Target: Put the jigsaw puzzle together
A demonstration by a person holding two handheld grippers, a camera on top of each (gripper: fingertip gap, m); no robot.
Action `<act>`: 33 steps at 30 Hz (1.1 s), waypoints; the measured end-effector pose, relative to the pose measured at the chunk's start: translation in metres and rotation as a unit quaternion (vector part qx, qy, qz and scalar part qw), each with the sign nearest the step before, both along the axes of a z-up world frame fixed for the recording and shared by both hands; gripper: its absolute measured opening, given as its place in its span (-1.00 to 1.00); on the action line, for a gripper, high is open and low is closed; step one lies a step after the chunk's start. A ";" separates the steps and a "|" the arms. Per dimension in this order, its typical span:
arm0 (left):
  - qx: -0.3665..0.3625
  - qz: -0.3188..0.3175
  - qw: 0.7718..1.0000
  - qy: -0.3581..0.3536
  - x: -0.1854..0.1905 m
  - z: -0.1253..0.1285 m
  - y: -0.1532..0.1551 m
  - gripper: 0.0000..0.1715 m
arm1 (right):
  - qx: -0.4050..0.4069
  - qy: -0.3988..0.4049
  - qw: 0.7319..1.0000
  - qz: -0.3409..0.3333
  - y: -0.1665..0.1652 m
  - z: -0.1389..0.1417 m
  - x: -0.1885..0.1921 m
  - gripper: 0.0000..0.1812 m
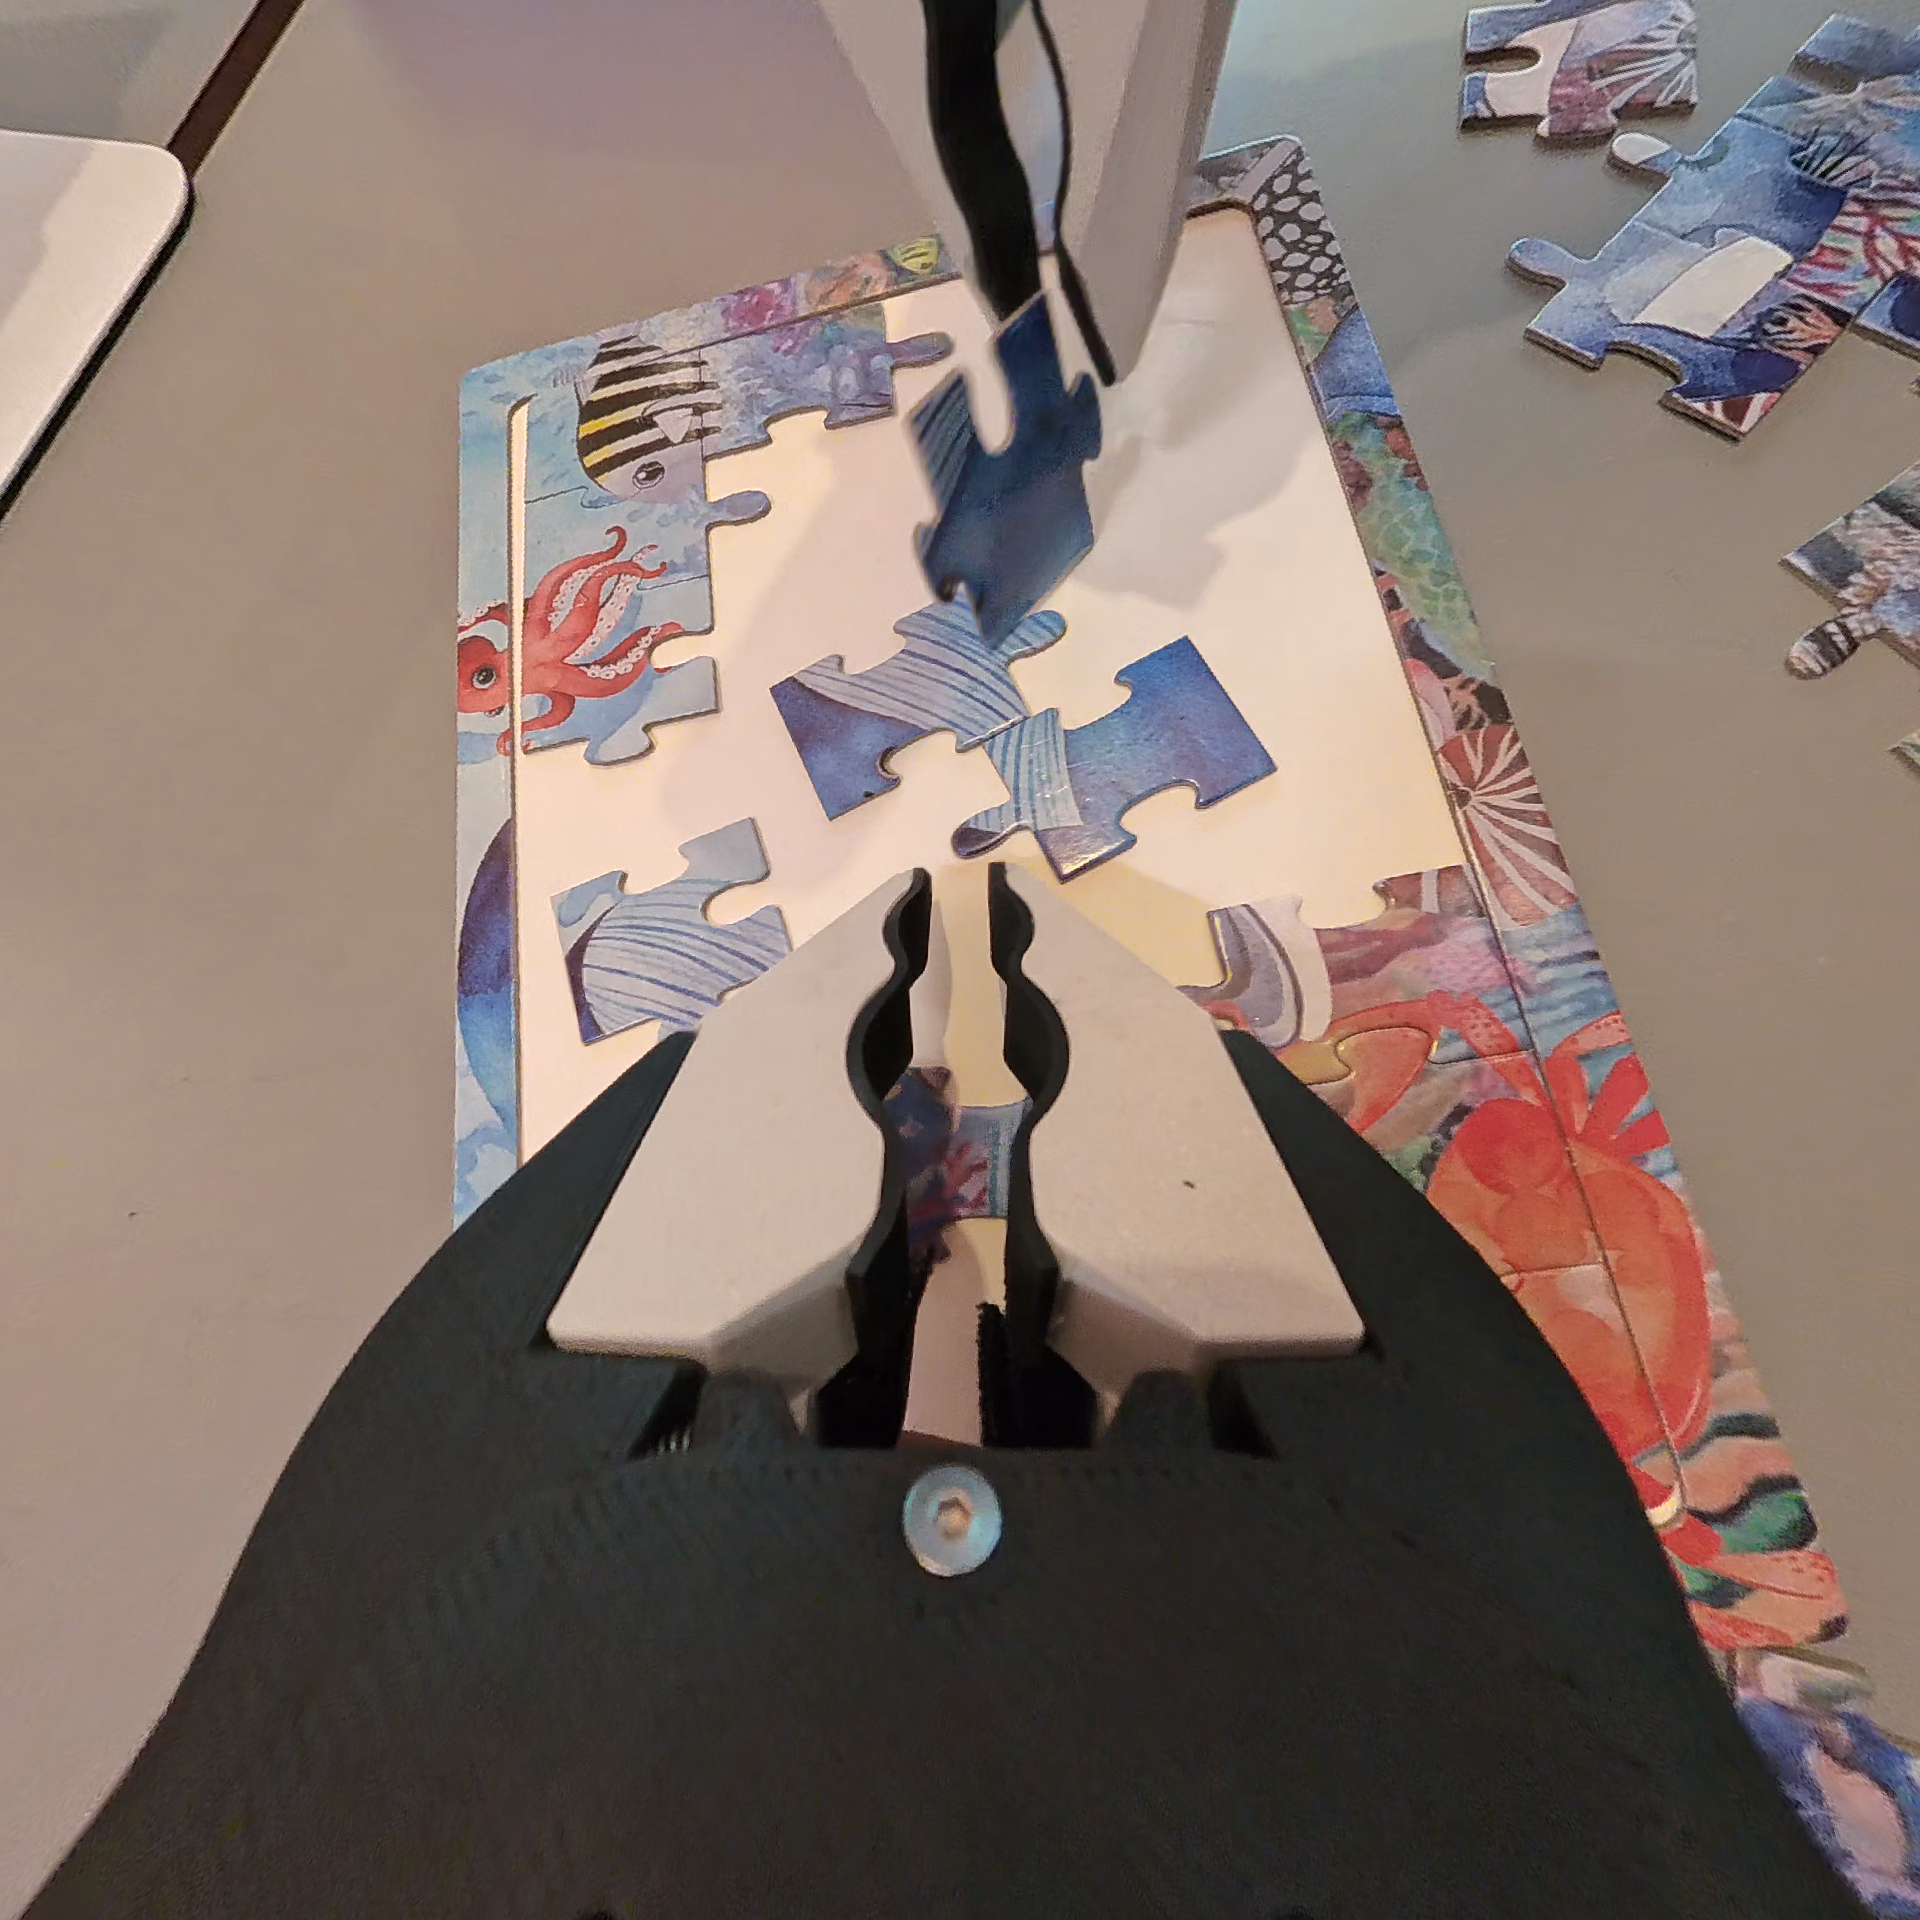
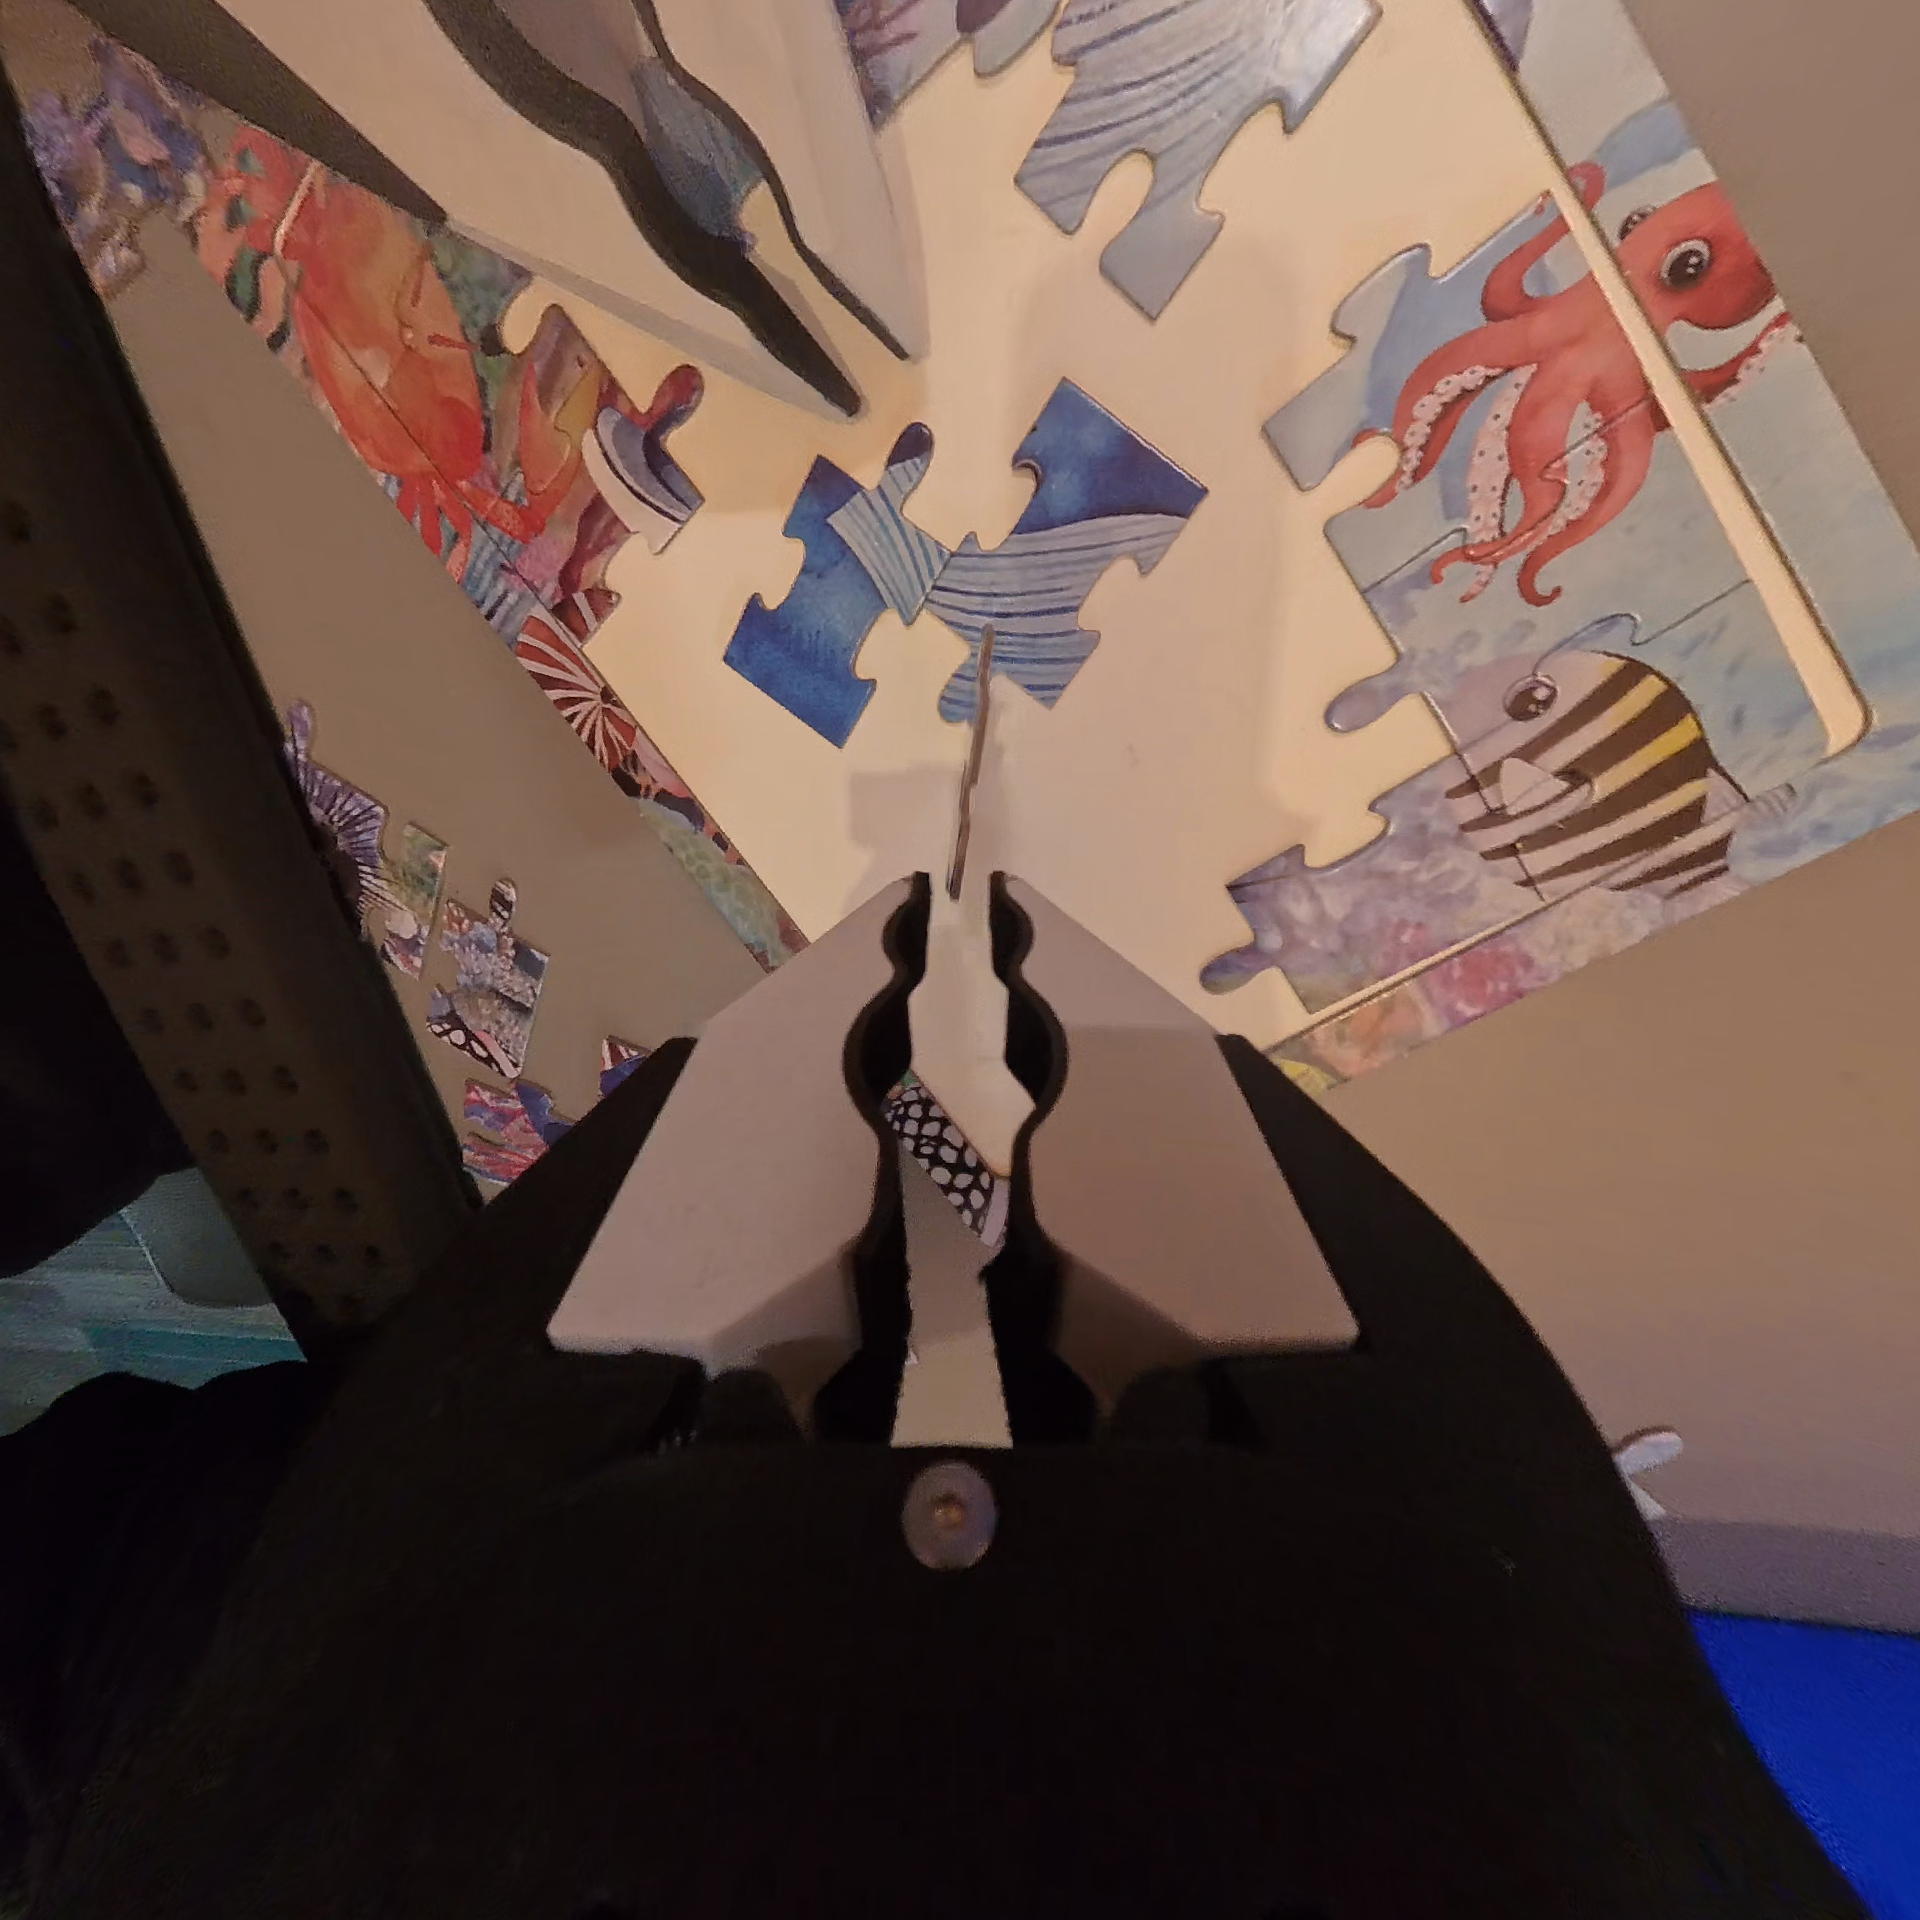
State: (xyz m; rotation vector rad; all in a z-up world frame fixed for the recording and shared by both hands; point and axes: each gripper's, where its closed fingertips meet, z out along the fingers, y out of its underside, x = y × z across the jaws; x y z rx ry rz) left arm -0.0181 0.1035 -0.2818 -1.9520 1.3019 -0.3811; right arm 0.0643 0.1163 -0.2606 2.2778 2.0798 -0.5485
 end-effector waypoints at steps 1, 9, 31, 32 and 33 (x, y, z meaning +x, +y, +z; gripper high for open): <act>0.001 0.003 1.000 -0.001 -0.001 0.001 0.001 -0.89 | 0.010 -0.005 1.000 -0.007 0.004 0.000 0.001 -0.79; 0.023 0.084 0.996 -0.021 -0.033 0.018 0.027 -0.93 | 0.070 0.046 0.996 -0.034 0.023 0.017 -0.021 -0.68; 0.038 0.211 0.976 -0.044 -0.089 0.032 0.058 -0.96 | 0.030 -0.024 0.997 0.064 -0.032 -0.023 -0.052 -0.66; 0.037 0.213 0.975 -0.043 -0.090 0.032 0.058 -0.96 | 0.031 -0.025 0.997 0.064 -0.032 -0.023 -0.052 -0.67; 0.037 0.213 0.975 -0.043 -0.091 0.032 0.058 -0.96 | 0.032 -0.025 0.997 0.064 -0.032 -0.023 -0.053 -0.67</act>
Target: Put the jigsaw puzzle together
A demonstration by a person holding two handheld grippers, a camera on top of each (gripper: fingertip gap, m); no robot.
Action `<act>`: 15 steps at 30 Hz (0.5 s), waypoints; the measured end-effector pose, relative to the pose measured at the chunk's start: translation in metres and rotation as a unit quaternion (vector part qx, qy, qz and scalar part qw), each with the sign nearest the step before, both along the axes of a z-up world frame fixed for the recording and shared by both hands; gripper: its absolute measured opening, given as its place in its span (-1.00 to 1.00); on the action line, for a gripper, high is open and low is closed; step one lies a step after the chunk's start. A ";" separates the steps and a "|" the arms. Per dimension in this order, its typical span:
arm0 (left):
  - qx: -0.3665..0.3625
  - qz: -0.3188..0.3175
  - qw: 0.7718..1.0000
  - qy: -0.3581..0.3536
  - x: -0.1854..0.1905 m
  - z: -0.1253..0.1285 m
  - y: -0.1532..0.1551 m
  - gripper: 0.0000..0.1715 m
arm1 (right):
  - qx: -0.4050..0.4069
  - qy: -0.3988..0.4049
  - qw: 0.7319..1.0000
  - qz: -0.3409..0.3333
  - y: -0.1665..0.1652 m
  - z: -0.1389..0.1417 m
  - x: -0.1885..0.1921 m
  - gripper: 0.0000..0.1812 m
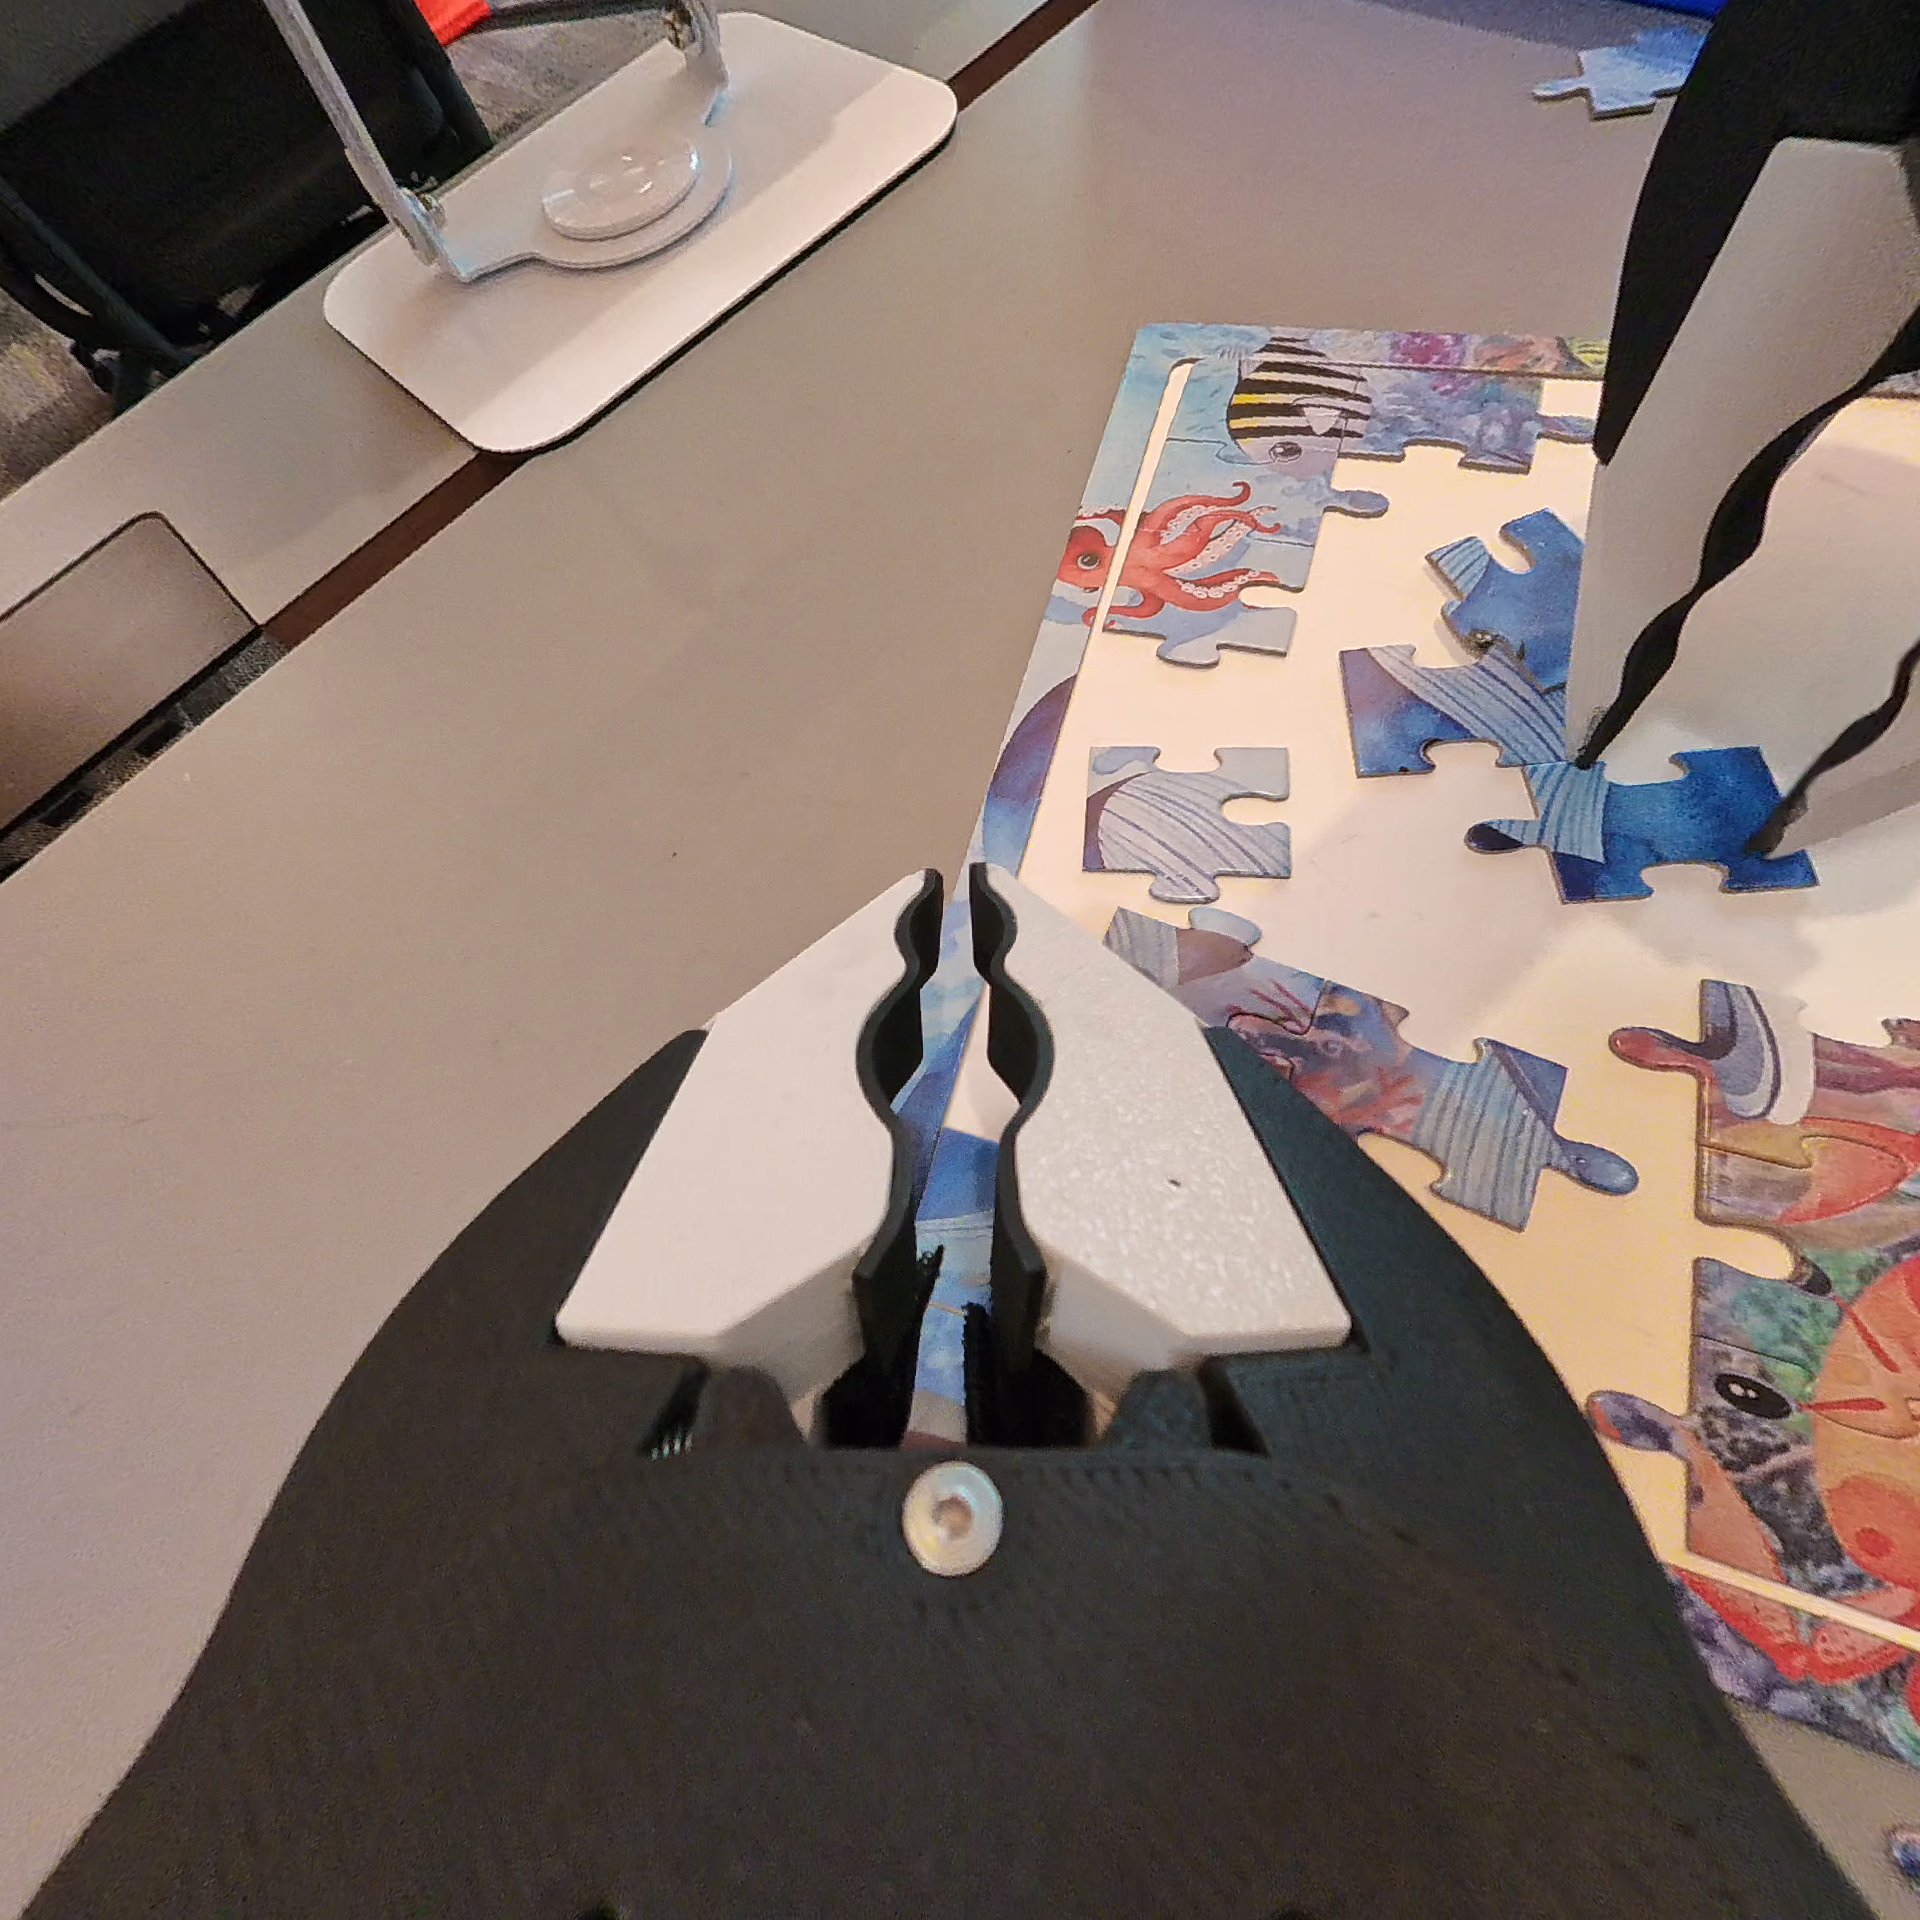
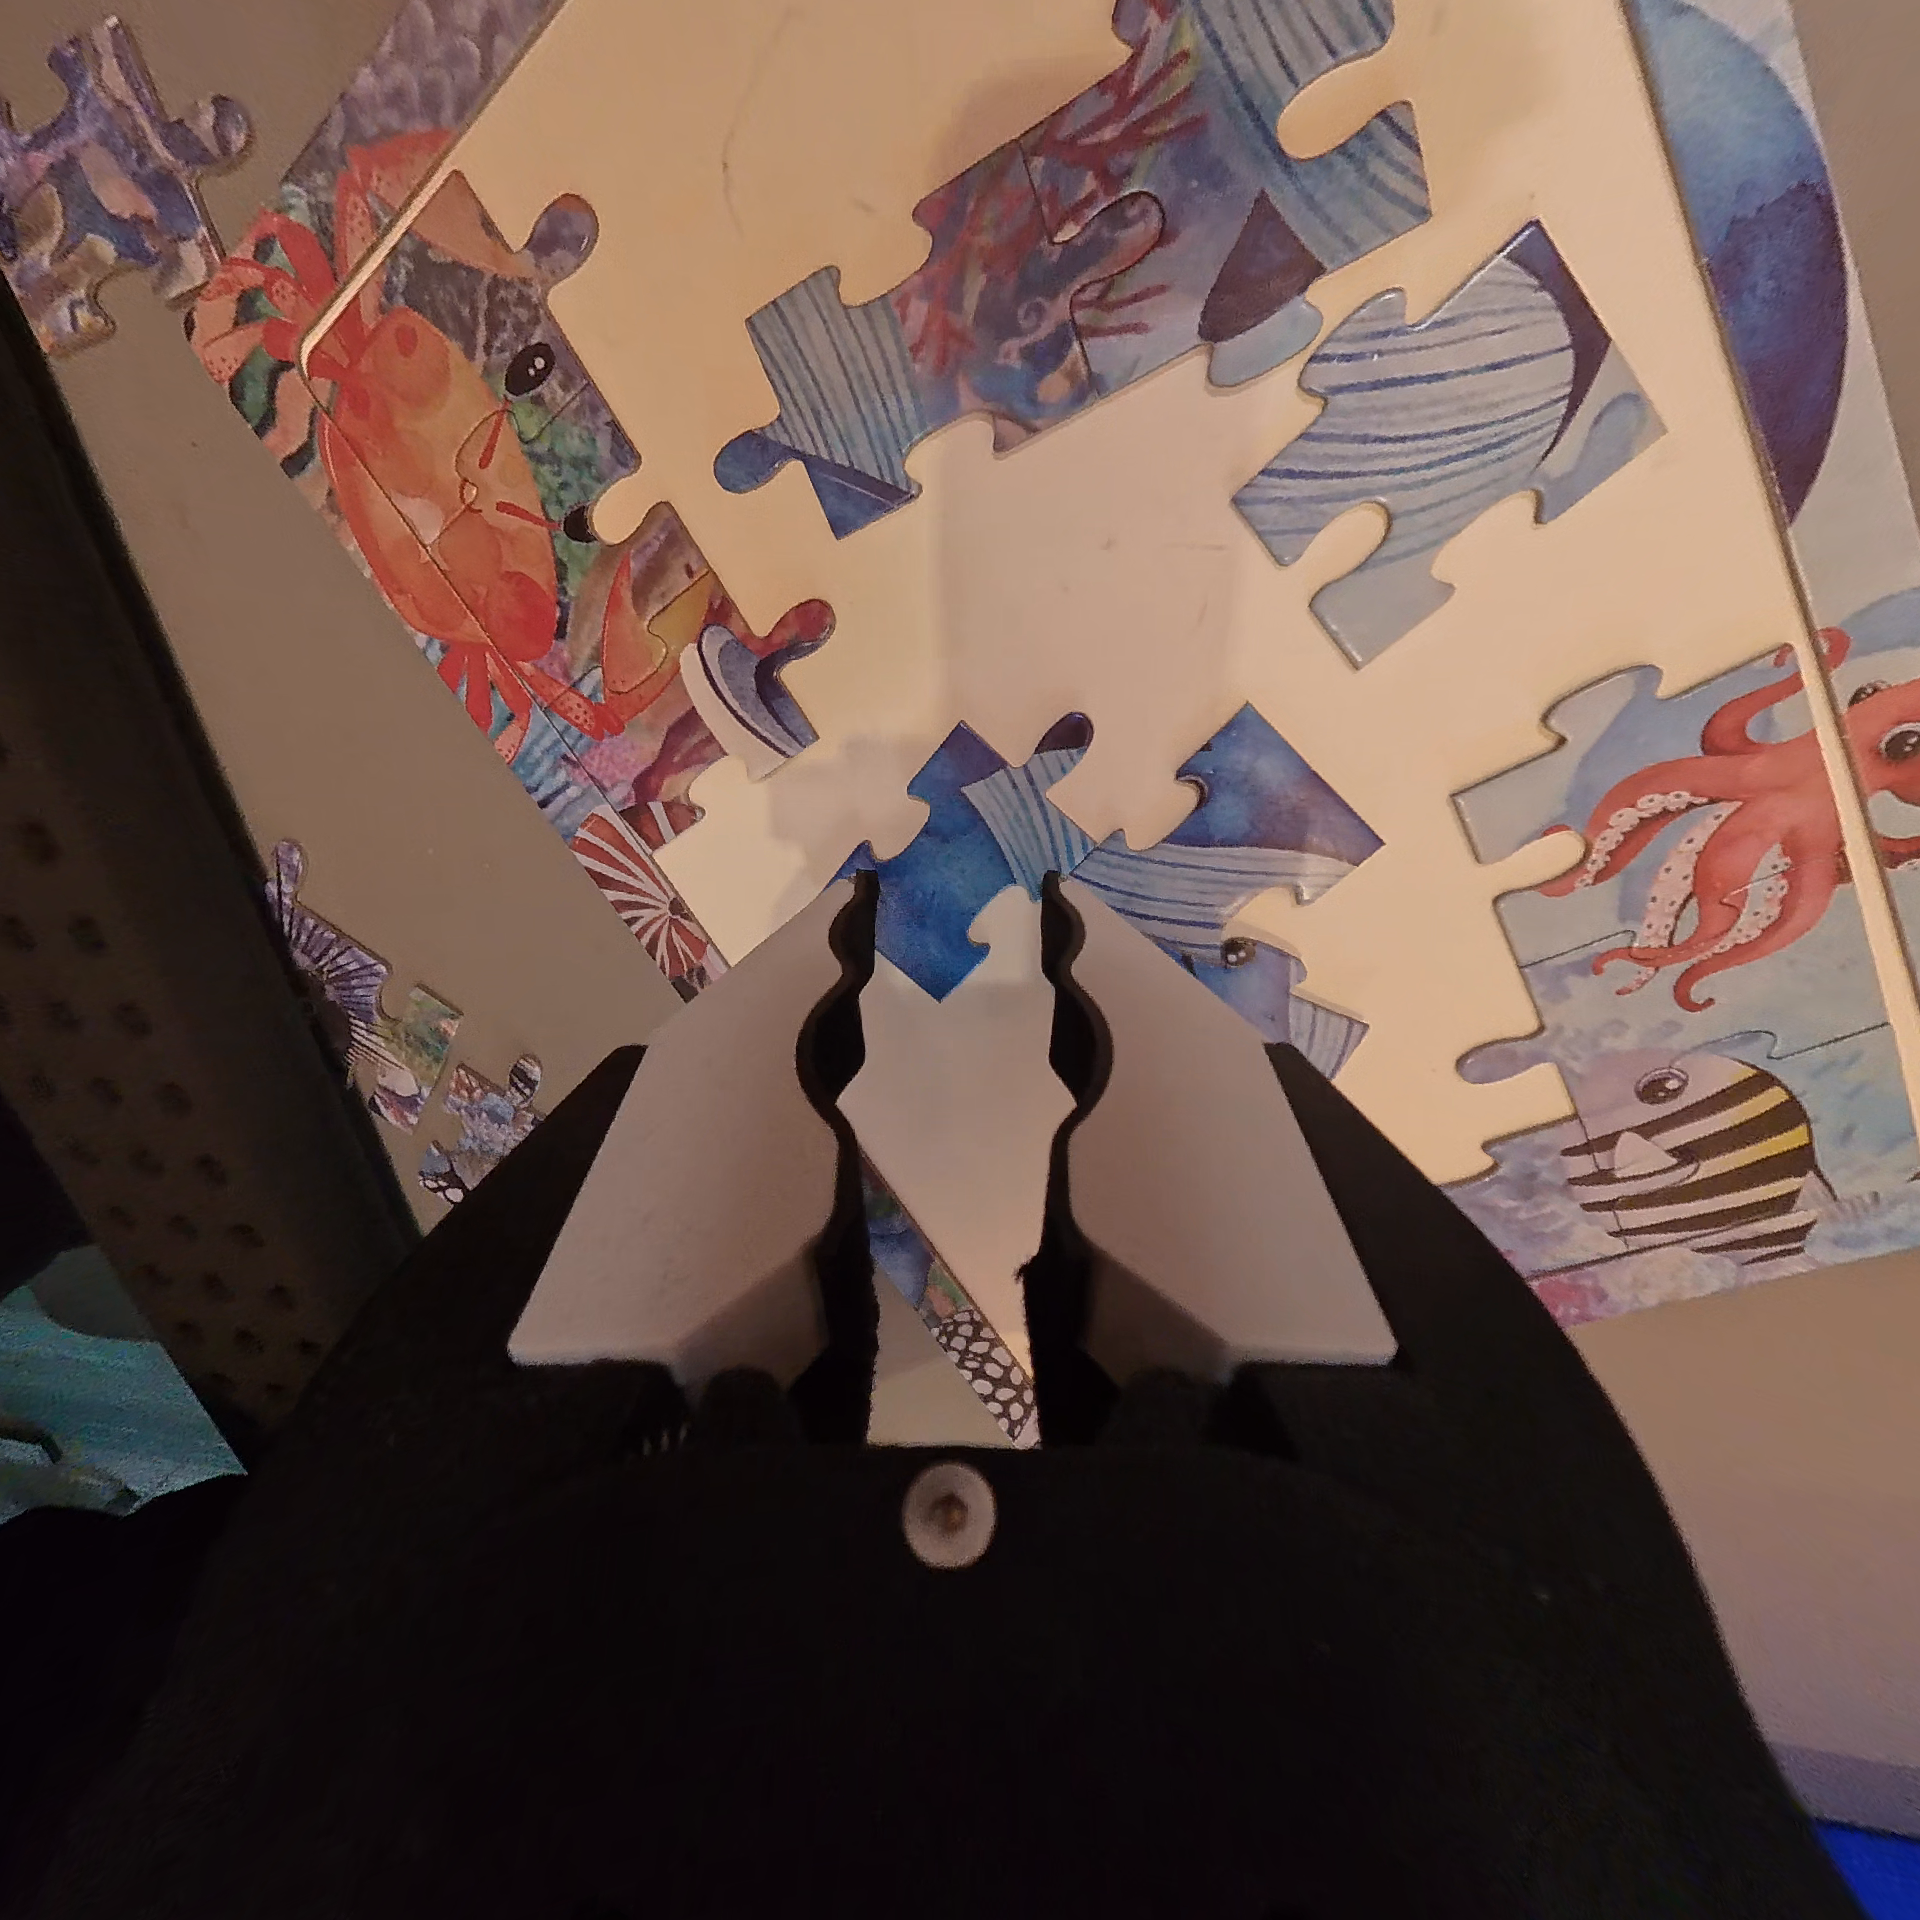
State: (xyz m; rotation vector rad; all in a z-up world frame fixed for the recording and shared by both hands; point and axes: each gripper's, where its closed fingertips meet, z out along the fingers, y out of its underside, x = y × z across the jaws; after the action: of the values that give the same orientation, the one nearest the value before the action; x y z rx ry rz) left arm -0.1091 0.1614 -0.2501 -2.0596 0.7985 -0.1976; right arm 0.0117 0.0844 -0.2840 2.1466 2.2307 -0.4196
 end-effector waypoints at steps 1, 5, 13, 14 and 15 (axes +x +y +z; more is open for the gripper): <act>-0.001 0.001 1.000 0.000 -0.001 0.000 0.000 -0.96 | 0.000 0.001 1.000 0.001 -0.001 0.000 -0.001 -0.65; -0.002 0.005 1.000 0.001 -0.004 0.000 0.000 -0.96 | 0.006 -0.005 1.000 0.004 -0.002 0.000 0.000 -0.61; -0.026 -0.014 1.000 0.007 -0.006 -0.007 -0.008 -0.96 | 0.013 -0.009 1.000 0.009 -0.003 0.000 -0.001 -0.59; -0.029 -0.016 0.999 0.009 -0.006 -0.008 -0.009 -0.96 | 0.014 -0.010 1.000 0.009 -0.003 -0.001 -0.002 -0.60; -0.031 -0.019 0.999 0.009 -0.006 -0.008 -0.011 -0.96 | 0.015 -0.010 1.000 0.009 -0.003 -0.001 -0.002 -0.60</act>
State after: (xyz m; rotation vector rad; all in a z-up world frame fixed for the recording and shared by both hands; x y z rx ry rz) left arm -0.1156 0.1506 -0.2585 -2.1087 0.8538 -0.2276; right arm 0.0099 0.0818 -0.2847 2.1329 2.2587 -0.3641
